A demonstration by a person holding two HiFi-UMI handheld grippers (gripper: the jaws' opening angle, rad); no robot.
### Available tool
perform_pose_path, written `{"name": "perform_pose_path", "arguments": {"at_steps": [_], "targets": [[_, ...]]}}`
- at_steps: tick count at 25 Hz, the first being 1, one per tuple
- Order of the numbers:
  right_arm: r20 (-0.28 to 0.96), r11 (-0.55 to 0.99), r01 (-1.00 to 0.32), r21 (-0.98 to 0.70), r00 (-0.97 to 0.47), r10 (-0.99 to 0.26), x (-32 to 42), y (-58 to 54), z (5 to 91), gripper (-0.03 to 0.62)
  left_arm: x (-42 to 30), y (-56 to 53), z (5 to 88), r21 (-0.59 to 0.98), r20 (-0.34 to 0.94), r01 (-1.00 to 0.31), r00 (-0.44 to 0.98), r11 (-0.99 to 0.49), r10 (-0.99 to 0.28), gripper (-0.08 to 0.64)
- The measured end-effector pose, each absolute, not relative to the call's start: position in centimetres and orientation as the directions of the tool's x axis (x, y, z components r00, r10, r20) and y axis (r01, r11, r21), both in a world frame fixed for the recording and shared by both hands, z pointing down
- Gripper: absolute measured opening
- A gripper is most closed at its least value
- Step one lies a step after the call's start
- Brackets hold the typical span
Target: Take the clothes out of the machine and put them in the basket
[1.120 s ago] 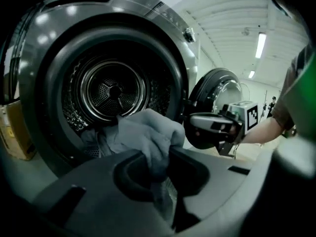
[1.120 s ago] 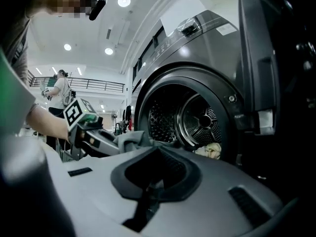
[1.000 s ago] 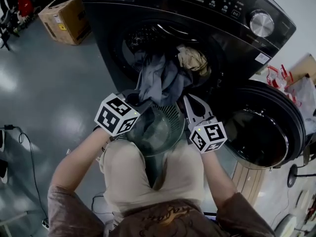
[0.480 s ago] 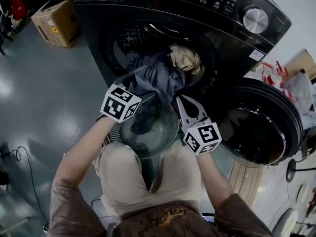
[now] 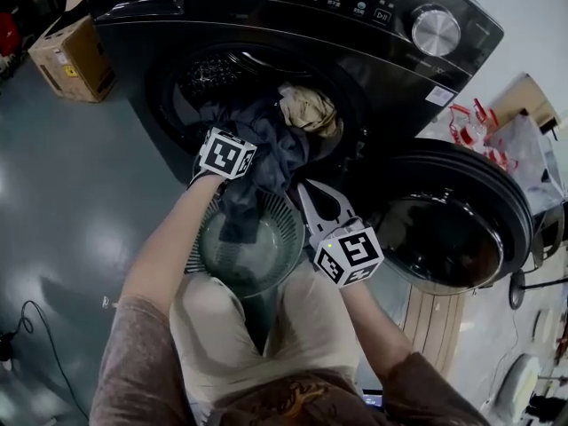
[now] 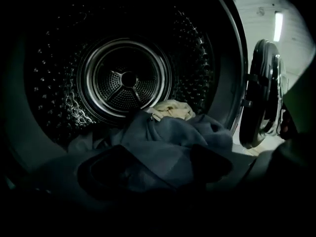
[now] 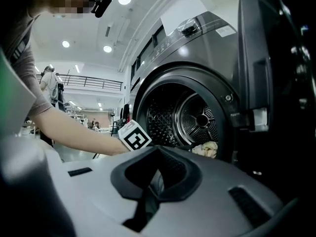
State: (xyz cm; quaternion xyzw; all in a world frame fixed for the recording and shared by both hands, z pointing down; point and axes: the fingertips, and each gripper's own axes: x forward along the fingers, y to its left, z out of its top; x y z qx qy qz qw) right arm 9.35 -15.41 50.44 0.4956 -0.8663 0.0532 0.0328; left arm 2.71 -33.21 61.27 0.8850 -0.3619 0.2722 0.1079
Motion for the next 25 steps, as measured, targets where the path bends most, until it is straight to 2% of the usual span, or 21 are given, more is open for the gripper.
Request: {"name": "perform_pose_path", "arguments": {"at_steps": [2,6,10,11,16,20,25], "targets": [[0.111,0.503,-0.862,-0.062,-0.506,-0.855,9.4,-15.3,50.5,-0.003,3.0,-33.8,62.1,-0.022,0.576,-0.697,0.577,-0.717,-0.579,0.442],[0.111,0.502,-0.863,-0.059,-0.505,-0.856,9.6,-15.1,50.5,-0.003,2.8,-34.0,62.8,-0.030,0.594,-0.701,0.560,-0.712,-0.577,0.358],[0.106,0.488,-0.871,-0.060,-0.491,-0.864,10.4,-14.9,50.1,-0.003,2.5,-33.5,62.0,0.030,0.587,-0.709,0.583,-0.704,-0.562,0.137],[0.107,0.484,-0.873,-0.061,-0.488,-0.866,10.6,-14.9,50.1,-0.003,2.4,-33.2,61.8,0.051,0.584,-0.712,0.590,-0.701,-0.557,0.105],[0.107,0.484,-0.872,-0.064,-0.489,-0.866,10.9,-14.8,50.2,-0.003,2.4,-29.5,60.4,0.113,0.562,-0.657,0.660,-0.745,-0.498,0.087],[0.108,0.508,-0.859,-0.063,-0.512,-0.852,10.3,-14.8,50.4,-0.003,1.6,-23.4,58.7,0.087,0.575,-0.556,0.706,-0.827,-0.414,0.087],[0.102,0.524,-0.849,-0.075,-0.529,-0.843,9.8,-14.7,50.3,-0.003,-0.6,-16.8,56.5,0.115,0.557,-0.512,0.743,-0.851,-0.372,0.081]]}}
